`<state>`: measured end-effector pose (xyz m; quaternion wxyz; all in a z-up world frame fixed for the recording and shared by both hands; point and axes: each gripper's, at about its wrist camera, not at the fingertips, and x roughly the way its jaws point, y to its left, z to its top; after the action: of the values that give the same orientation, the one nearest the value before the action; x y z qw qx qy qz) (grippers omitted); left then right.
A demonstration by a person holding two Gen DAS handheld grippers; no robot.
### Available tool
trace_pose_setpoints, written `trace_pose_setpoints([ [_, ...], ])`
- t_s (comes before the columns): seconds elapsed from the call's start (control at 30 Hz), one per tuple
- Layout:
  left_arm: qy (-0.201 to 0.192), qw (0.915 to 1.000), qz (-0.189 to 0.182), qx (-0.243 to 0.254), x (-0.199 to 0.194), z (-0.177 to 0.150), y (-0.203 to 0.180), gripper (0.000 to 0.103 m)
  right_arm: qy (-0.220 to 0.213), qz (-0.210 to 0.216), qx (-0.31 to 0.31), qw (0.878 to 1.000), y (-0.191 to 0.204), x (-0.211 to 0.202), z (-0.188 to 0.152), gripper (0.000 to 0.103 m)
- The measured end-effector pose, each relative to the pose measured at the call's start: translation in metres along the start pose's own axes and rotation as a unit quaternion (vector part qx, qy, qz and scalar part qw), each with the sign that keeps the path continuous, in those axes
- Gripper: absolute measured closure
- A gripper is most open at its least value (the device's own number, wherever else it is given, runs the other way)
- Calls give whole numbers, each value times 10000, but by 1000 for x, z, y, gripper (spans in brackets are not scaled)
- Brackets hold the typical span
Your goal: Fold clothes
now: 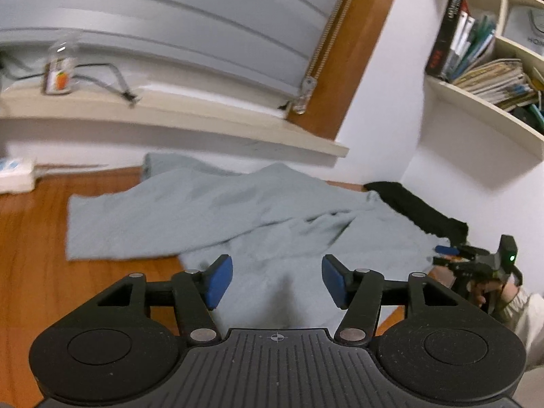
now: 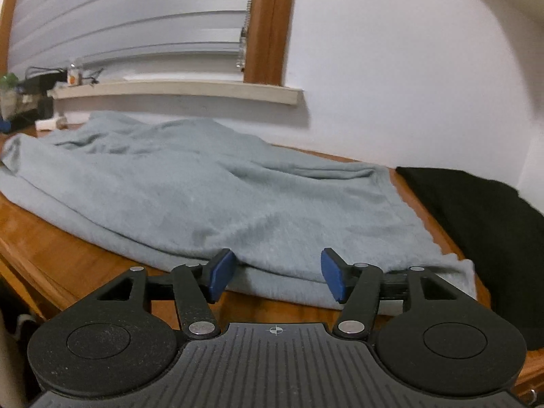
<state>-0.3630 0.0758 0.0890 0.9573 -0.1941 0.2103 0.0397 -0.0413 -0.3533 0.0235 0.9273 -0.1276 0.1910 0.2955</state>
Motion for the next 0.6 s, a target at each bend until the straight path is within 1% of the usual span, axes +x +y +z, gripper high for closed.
trace_pose_setpoints([
  [0.17, 82, 9992, -297, 247, 46, 30, -24, 40, -127, -230, -80, 9996, 5, 0, -7, 43],
  [0.23, 200, 9980, -500, 330, 73, 44, -36, 42, -193, -302, -150, 9992, 8, -1, -9, 43],
  [0.3, 426, 9950, -761, 485, 109, 58, -51, 45, -227, -347, -245, 9988, 10, -1, -10, 43],
  [0.37, 688, 9903, -986, 690, 148, 68, -69, 57, -243, -428, -411, 9979, 13, 1, -13, 43],
  [0.4, 816, 9875, -1084, 800, 167, 71, -78, 61, -249, -496, -521, 9971, 14, 1, -14, 43],
  [0.43, 946, 9845, -1169, 907, 186, 74, -87, 67, -256, -526, -565, 9967, 14, 2, -14, 43],
  [0.47, 1080, 9818, -1192, 1010, 203, 75, -96, 69, -262, -537, -572, 9966, 13, 2, -13, 44],
  [0.6, 1584, 9710, -983, 1495, 260, 72, -123, 69, -308, -586, -679, 9955, 12, 0, -12, 45],
])
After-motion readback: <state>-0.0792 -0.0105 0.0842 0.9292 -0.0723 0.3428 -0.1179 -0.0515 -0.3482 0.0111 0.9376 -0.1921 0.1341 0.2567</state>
